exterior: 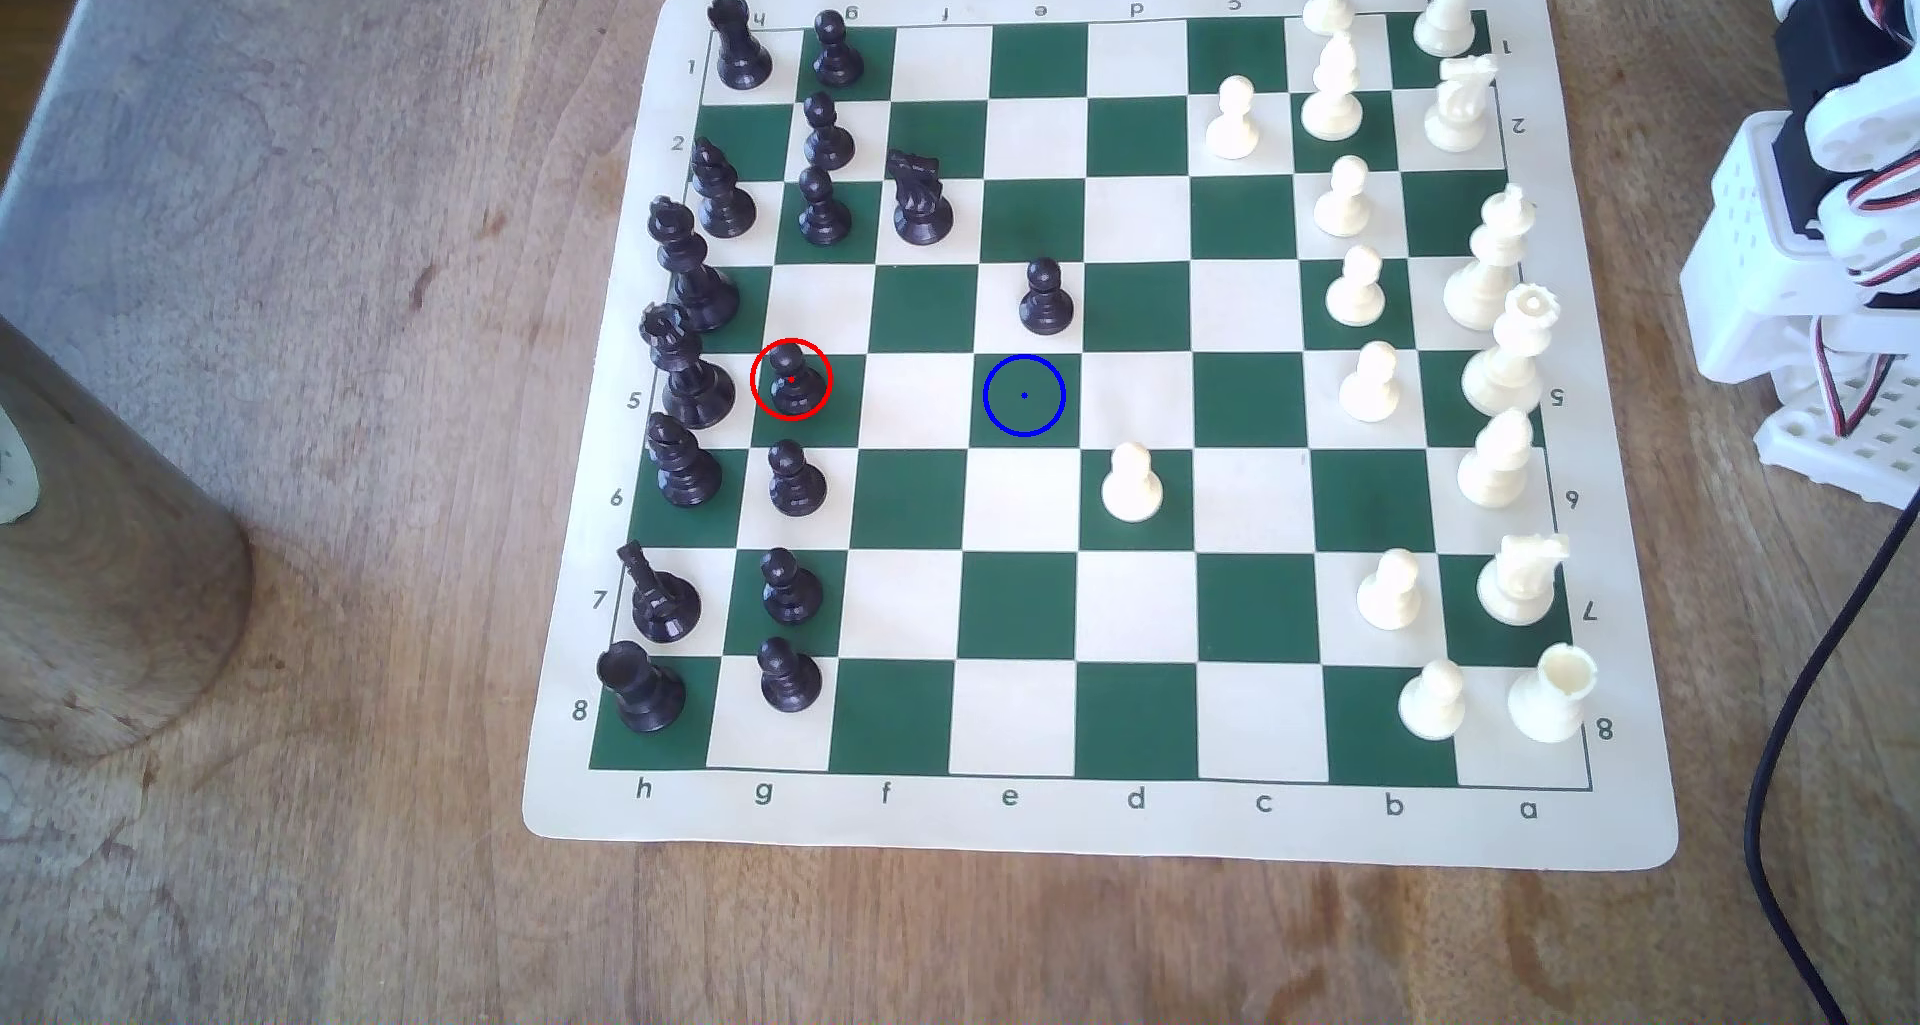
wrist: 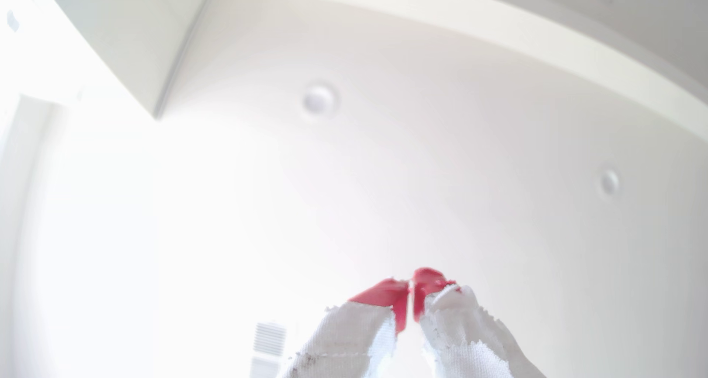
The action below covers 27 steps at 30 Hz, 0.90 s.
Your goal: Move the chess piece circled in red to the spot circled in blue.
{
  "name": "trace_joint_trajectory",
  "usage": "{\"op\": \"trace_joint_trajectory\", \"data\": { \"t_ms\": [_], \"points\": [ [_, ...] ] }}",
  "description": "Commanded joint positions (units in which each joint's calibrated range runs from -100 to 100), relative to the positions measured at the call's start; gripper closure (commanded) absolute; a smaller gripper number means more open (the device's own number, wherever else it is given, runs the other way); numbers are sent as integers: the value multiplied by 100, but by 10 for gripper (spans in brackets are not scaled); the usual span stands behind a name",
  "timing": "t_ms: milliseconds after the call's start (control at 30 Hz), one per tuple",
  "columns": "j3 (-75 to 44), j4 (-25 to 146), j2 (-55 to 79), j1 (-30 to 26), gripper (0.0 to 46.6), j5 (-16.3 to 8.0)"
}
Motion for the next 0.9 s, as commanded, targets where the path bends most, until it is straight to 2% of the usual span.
{"op": "trace_joint_trajectory", "data": {
  "t_ms": [0,67,167,267,300,367,533,600,667,733,767,800,867],
  "points": [
    [81,430,-11,-297,465,-274],
    [-46,1151,-11,-407,465,-293],
    [-408,2535,-11,-414,464,-474],
    [-816,3796,-11,-422,446,-615],
    [-980,4410,-11,-414,420,-723],
    [-1233,5106,-11,-383,404,-801],
    [-2013,6966,-11,-414,381,-821],
    [-2412,7367,-11,-508,389,-889],
    [-2684,7899,-3,-532,419,-889],
    [-2929,8628,-3,-540,424,-860],
    [-3464,10053,-3,-579,424,-786],
    [-3654,10618,-3,-602,424,-742],
    [-3736,11085,-3,-571,418,-718]
  ]
}}
